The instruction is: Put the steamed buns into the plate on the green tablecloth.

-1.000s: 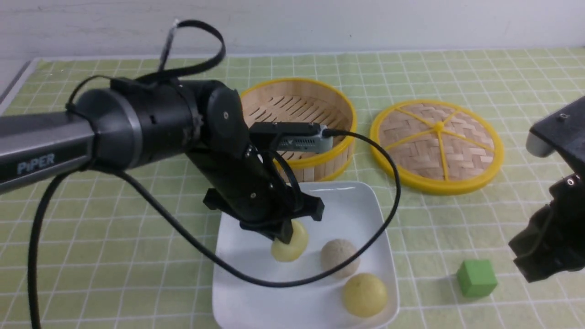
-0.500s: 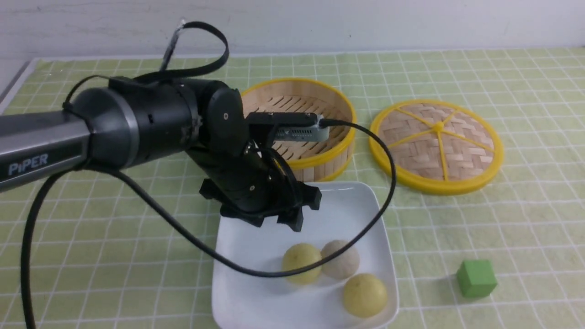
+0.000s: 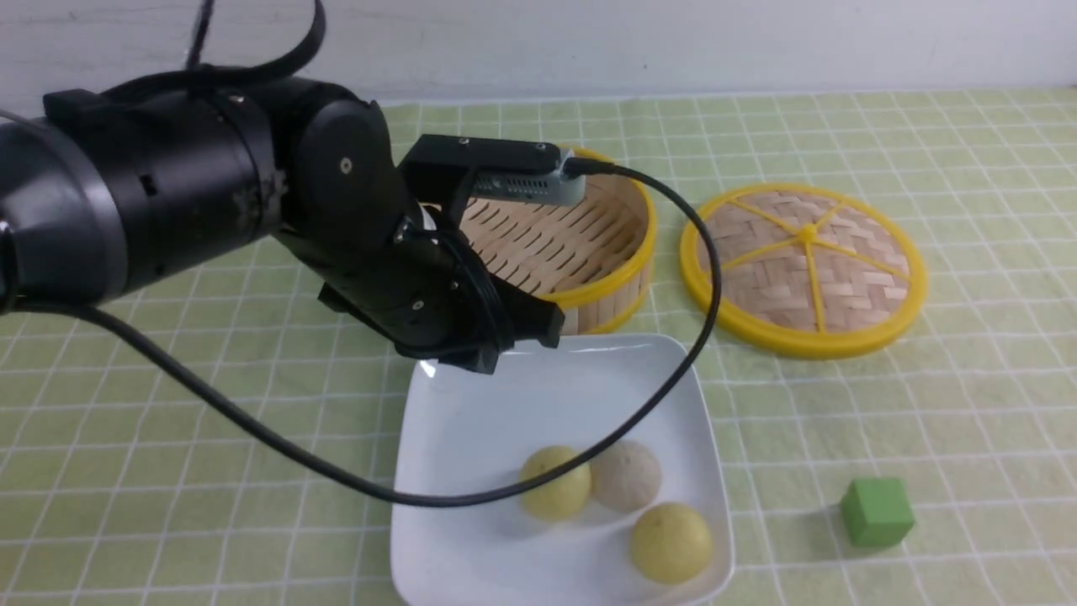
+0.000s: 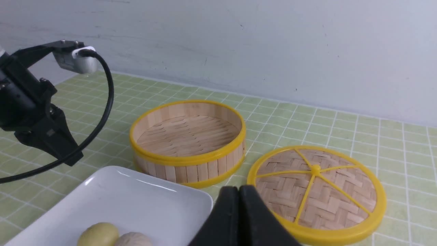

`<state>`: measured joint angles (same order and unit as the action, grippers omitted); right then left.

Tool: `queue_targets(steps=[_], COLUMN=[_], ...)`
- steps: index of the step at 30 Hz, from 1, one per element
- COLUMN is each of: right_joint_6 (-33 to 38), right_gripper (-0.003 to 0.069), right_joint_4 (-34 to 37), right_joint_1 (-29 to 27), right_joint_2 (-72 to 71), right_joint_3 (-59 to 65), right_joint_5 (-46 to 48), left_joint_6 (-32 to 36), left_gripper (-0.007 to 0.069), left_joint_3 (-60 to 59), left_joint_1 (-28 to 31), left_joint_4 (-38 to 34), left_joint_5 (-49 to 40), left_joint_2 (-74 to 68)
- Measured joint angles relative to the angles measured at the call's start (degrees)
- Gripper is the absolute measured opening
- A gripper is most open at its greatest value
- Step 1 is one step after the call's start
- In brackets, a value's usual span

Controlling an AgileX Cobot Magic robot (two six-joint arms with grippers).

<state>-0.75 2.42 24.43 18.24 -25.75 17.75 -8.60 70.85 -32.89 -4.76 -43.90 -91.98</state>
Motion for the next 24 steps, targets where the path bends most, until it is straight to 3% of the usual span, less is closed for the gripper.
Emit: queue_targets(steps=[24], right_joint_6=[0.1], right_gripper=[0.0005], right_joint_4=[-1.1], right_joint_1=[0.0], right_joint_2=[-0.9], right_joint_3=[1.1], right_joint_5=[-0.8], left_joint_6=[-0.1], left_gripper=[0.0011], left_joint_3=[0.0], left_joint_1=[0.0], left_joint_4=[2.0], left_joint_5=[-0.4], left_joint_2=[0.0])
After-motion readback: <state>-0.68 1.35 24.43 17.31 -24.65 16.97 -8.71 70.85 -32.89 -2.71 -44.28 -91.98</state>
